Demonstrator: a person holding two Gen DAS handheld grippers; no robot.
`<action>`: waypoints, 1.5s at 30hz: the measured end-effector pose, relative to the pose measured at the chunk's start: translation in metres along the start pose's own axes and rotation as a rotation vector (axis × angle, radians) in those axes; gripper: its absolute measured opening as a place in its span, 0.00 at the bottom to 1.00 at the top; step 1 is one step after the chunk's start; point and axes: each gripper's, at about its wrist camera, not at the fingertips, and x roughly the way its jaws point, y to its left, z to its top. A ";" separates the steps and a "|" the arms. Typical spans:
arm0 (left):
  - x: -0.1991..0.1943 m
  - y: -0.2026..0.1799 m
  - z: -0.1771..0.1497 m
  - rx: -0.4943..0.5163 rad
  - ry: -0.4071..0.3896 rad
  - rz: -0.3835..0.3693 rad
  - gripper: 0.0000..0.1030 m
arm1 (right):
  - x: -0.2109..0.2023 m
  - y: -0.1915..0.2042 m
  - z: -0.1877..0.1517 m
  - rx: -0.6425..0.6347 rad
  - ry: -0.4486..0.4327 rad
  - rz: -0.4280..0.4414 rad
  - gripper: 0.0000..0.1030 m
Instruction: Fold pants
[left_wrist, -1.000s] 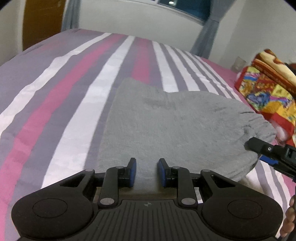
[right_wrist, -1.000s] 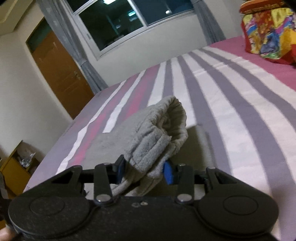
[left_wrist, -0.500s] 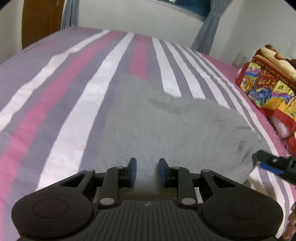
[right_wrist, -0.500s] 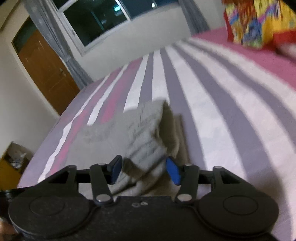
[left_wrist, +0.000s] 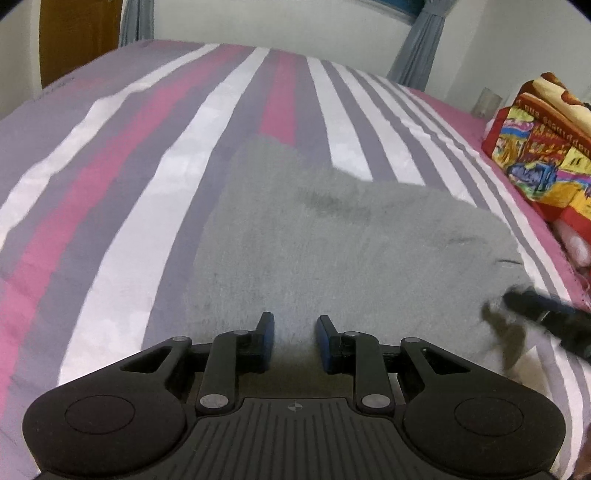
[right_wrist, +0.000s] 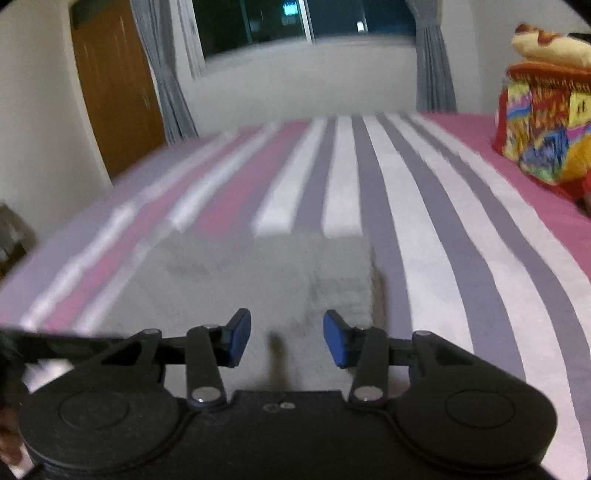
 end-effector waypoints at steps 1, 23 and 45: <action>0.001 0.002 -0.004 -0.005 -0.004 -0.009 0.25 | 0.008 -0.005 -0.009 -0.007 0.037 -0.011 0.40; 0.044 -0.022 0.066 0.075 -0.007 -0.002 0.25 | 0.045 0.014 0.055 -0.096 -0.028 0.034 0.39; 0.079 -0.031 0.081 0.098 -0.011 0.029 0.25 | 0.078 -0.003 0.028 -0.103 0.033 -0.066 0.41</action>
